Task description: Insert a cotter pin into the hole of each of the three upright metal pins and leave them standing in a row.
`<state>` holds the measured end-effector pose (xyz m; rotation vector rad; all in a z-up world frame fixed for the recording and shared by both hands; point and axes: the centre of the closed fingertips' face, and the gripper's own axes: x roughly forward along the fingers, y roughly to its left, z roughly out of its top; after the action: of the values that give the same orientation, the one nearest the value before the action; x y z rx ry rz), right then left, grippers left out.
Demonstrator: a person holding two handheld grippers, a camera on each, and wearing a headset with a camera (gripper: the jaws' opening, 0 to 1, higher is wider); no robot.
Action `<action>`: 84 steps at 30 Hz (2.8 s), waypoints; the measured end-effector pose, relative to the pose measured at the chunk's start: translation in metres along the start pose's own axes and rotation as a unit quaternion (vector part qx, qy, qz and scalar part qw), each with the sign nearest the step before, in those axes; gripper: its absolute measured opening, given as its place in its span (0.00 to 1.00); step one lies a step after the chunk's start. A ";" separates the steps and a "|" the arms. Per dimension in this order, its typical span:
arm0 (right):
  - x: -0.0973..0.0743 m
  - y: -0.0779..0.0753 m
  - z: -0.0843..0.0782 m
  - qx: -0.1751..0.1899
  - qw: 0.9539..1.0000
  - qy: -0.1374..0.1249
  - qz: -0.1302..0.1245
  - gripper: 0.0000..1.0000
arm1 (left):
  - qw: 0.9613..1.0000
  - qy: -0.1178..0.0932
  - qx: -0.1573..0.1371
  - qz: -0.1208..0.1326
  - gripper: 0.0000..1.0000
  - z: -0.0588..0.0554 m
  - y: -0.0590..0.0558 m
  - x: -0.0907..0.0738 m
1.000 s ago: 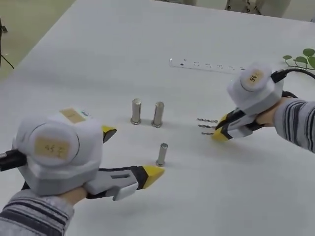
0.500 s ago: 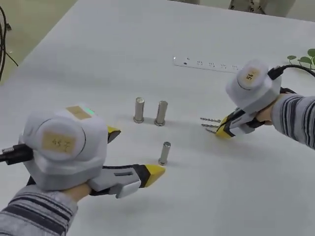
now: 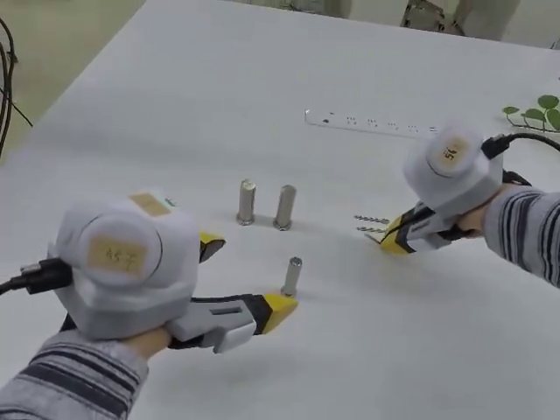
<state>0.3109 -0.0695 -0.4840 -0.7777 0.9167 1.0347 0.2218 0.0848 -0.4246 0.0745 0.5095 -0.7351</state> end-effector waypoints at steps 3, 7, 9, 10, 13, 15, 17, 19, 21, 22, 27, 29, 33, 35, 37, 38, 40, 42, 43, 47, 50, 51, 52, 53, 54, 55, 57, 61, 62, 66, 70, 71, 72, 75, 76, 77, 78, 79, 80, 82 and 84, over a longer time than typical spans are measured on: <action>-0.006 0.004 0.006 -0.022 1.000 -0.017 -0.007 0.00 | 1.000 -0.002 0.001 -0.003 0.59 0.001 -0.002 0.001; -0.015 0.014 0.012 -0.036 0.999 -0.038 -0.010 0.00 | 1.000 -0.005 -0.002 -0.014 0.57 0.002 -0.007 0.002; -0.018 0.019 0.014 -0.066 0.997 -0.041 -0.013 0.00 | 1.000 -0.011 -0.006 -0.020 0.55 0.004 -0.010 0.003; -0.019 0.022 0.014 -0.067 0.997 -0.043 -0.013 0.00 | 1.000 -0.014 -0.009 -0.024 0.55 0.005 -0.012 0.003; -0.021 0.026 0.018 -0.081 0.995 -0.053 -0.010 0.00 | 0.999 -0.015 -0.009 -0.032 0.52 0.006 -0.017 0.004; -0.024 0.030 0.022 -0.099 0.993 -0.059 -0.012 0.00 | 0.999 -0.015 -0.010 -0.037 0.51 0.007 -0.019 0.005; -0.028 0.039 0.026 -0.113 0.991 -0.067 -0.011 0.00 | 0.999 -0.017 -0.011 -0.043 0.50 0.009 -0.023 0.006; -0.032 0.046 0.030 -0.117 0.990 -0.075 -0.015 0.00 | 0.998 -0.021 -0.013 -0.050 0.47 0.012 -0.026 0.006; -0.036 0.048 0.035 -0.129 0.988 -0.082 -0.028 0.00 | 0.998 -0.026 -0.020 -0.059 0.44 0.014 -0.030 0.006; -0.037 0.050 0.036 -0.131 0.987 -0.084 -0.029 0.00 | 0.998 -0.028 -0.024 -0.060 0.44 0.015 -0.031 0.007; -0.046 0.062 0.045 -0.147 0.983 -0.105 -0.035 0.00 | 0.995 -0.039 -0.054 -0.068 0.41 0.023 -0.034 0.006; -0.049 0.068 0.049 -0.155 0.981 -0.112 -0.035 0.00 | 0.994 -0.046 -0.070 -0.076 0.38 0.027 -0.037 0.005; -0.053 0.077 0.056 -0.171 0.976 -0.127 -0.044 0.00 | 0.989 -0.055 -0.102 -0.092 0.35 0.032 -0.041 0.007; -0.056 0.079 0.060 -0.178 0.973 -0.135 -0.049 0.00 | 0.987 -0.060 -0.113 -0.100 0.32 0.035 -0.045 0.007; -0.058 0.083 0.063 -0.182 0.972 -0.141 -0.050 0.00 | 0.983 -0.063 -0.131 -0.110 0.29 0.037 -0.049 0.007; -0.059 0.086 0.066 -0.187 0.970 -0.146 -0.050 0.00 | 0.981 -0.066 -0.140 -0.116 0.28 0.038 -0.052 0.007; -0.060 0.091 0.068 -0.197 0.968 -0.149 -0.047 0.00 | 0.978 -0.071 -0.151 -0.122 0.25 0.040 -0.054 0.007; -0.062 0.096 0.071 -0.207 0.965 -0.153 -0.046 0.00 | 0.976 -0.074 -0.160 -0.125 0.23 0.041 -0.054 0.008; -0.062 0.099 0.072 -0.211 0.964 -0.155 -0.043 0.00 | 0.976 -0.075 -0.162 -0.126 0.22 0.041 -0.055 0.008; -0.066 0.110 0.078 -0.229 0.959 -0.165 -0.039 0.00 | 0.973 -0.075 -0.173 -0.134 0.18 0.042 -0.058 0.007; -0.067 0.115 0.082 -0.237 0.955 -0.173 -0.035 0.00 | 0.971 -0.078 -0.180 -0.137 0.16 0.042 -0.058 0.006; -0.068 0.117 0.083 -0.237 0.955 -0.177 -0.033 0.00 | 0.970 -0.080 -0.184 -0.138 0.14 0.043 -0.058 0.006; -0.069 0.118 0.084 -0.237 0.954 -0.179 -0.032 0.00 | 0.969 -0.083 -0.187 -0.141 0.13 0.044 -0.058 0.005; -0.069 0.119 0.085 -0.238 0.954 -0.180 -0.032 0.00 | 0.968 -0.084 -0.190 -0.142 0.11 0.045 -0.059 0.005; -0.070 0.120 0.085 -0.240 0.953 -0.182 -0.032 0.00 | 0.967 -0.085 -0.192 -0.143 0.10 0.045 -0.059 0.005; -0.070 0.121 0.086 -0.240 0.953 -0.184 -0.030 0.00 | 0.967 -0.087 -0.194 -0.144 0.08 0.046 -0.060 0.004; -0.071 0.123 0.088 -0.242 0.951 -0.190 -0.029 0.00 | 0.965 -0.089 -0.197 -0.146 0.05 0.047 -0.061 0.004; -0.074 0.125 0.090 -0.242 0.950 -0.196 -0.032 0.00 | 0.965 -0.086 -0.198 -0.147 0.03 0.046 -0.064 0.005; -0.074 0.125 0.090 -0.242 0.950 -0.196 -0.032 0.00 | 0.965 -0.085 -0.200 -0.148 0.03 0.046 -0.064 0.005; -0.076 0.126 0.090 -0.243 0.949 -0.197 -0.032 0.00 | 0.965 -0.084 -0.201 -0.148 0.00 0.046 -0.065 0.005; -0.076 0.126 0.090 -0.240 0.950 -0.199 -0.034 0.00 | 0.965 -0.082 -0.202 -0.147 0.00 0.045 -0.065 0.005; -0.076 0.126 0.090 -0.239 0.950 -0.199 -0.033 0.00 | 0.965 -0.081 -0.202 -0.147 0.00 0.045 -0.065 0.005; -0.076 0.127 0.090 -0.237 0.950 -0.199 -0.031 0.00 | 0.965 -0.079 -0.203 -0.149 0.00 0.044 -0.065 0.005; -0.076 0.127 0.089 -0.241 0.949 -0.199 -0.032 0.00 | 0.963 -0.075 -0.208 -0.153 0.00 0.044 -0.065 0.005; -0.076 0.127 0.089 -0.242 0.949 -0.199 -0.033 0.00 | 0.964 -0.076 -0.204 -0.154 0.00 0.044 -0.065 0.005; -0.077 0.127 0.089 -0.242 0.949 -0.199 -0.034 0.00 | 0.965 -0.077 -0.198 -0.155 0.00 0.044 -0.065 0.005; -0.077 0.127 0.089 -0.239 0.950 -0.199 -0.033 0.00 | 0.966 -0.077 -0.194 -0.156 0.00 0.044 -0.066 0.005; -0.077 0.126 0.089 -0.231 0.952 -0.200 -0.032 0.00 | 0.967 -0.079 -0.185 -0.158 0.00 0.045 -0.067 0.005; -0.078 0.125 0.089 -0.222 0.953 -0.202 -0.031 0.00 | 0.967 -0.080 -0.181 -0.158 0.00 0.045 -0.067 0.005; -0.078 0.123 0.090 -0.215 0.955 -0.202 -0.031 0.00 | 0.970 -0.080 -0.165 -0.160 0.00 0.045 -0.067 0.005; -0.079 0.122 0.089 -0.206 0.957 -0.202 -0.029 0.00 | 0.973 -0.078 -0.142 -0.165 0.00 0.044 -0.067 0.004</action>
<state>0.2007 0.0189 -0.3892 -0.8854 0.3258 1.2948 0.1983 0.0217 -0.3800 -0.3413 0.4766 -0.9759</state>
